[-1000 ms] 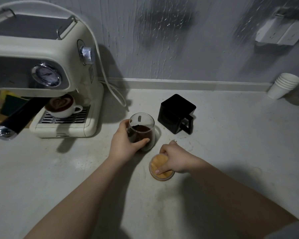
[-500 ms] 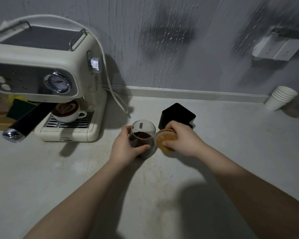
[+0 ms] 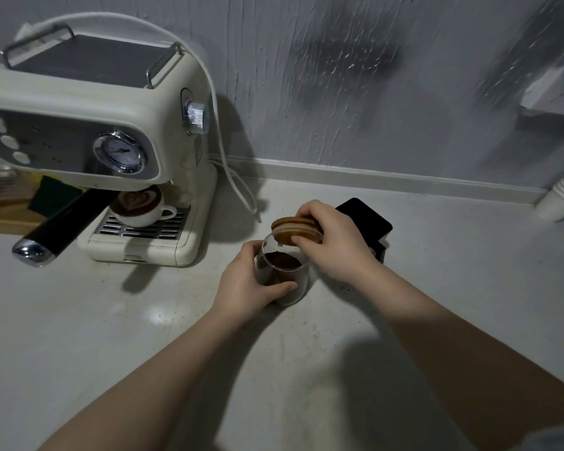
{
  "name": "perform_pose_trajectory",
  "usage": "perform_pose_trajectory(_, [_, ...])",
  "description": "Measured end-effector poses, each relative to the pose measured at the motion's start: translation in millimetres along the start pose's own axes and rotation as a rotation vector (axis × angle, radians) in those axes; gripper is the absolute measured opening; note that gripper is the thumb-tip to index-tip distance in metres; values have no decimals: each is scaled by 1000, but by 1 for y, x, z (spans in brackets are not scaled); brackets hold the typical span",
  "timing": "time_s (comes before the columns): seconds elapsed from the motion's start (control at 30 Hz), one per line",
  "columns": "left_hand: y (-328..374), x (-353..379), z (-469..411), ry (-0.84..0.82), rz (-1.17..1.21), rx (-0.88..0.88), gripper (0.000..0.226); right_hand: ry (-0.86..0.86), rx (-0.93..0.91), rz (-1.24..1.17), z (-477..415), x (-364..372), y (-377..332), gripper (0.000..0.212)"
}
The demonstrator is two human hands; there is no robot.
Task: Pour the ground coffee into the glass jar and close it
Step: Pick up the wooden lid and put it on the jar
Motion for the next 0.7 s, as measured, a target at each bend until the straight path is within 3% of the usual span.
perform_pose_trajectory(0.27, [2, -1, 0, 15, 7, 39, 76, -116, -309, 234, 17, 27, 0, 34])
perform_pose_trajectory(0.47, [3, -2, 0, 7, 26, 42, 75, -168, -359, 245, 25, 27, 13, 49])
perform_pose_trajectory(0.7, [1, -1, 1, 1, 10, 57, 80, -215, -376, 259, 29, 34, 22, 47])
Point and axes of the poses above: each hand's wrist, its own z-axis away from the middle knuckle, its own x-axis out of the palm, y = z × x, the point moved 4 cm from there along -z, towards the middle knuckle, and after that the axes turned 5 degrees about x, right-handed, at the moved point
